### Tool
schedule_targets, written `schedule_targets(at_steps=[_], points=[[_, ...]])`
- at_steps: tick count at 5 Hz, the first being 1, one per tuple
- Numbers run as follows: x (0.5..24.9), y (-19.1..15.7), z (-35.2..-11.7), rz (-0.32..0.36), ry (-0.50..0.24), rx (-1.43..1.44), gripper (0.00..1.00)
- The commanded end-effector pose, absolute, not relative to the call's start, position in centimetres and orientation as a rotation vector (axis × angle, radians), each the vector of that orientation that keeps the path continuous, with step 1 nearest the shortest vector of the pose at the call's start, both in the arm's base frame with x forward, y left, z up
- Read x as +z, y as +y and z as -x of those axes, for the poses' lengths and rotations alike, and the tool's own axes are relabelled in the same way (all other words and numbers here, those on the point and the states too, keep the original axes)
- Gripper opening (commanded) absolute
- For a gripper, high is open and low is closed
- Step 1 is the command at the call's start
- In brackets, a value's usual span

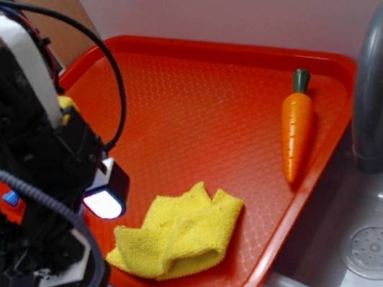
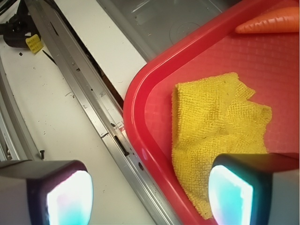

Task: Grab the yellow cloth.

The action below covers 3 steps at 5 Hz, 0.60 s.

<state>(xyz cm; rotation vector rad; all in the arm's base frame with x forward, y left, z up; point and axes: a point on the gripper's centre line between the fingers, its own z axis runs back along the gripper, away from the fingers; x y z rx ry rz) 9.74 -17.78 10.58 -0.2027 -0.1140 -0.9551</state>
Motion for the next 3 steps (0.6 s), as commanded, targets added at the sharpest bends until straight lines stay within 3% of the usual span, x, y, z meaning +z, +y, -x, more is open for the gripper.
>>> schedule_targets(at_steps=[1,2,3], points=[[6.4,-16.4,-10.4,0.170,-0.061,-0.906,1.00],[2.3,-16.8,-11.7,0.157,-0.042,-0.947,1.00],[0.1,-17.8,-12.1,0.096,-0.004,-0.960,1.00]])
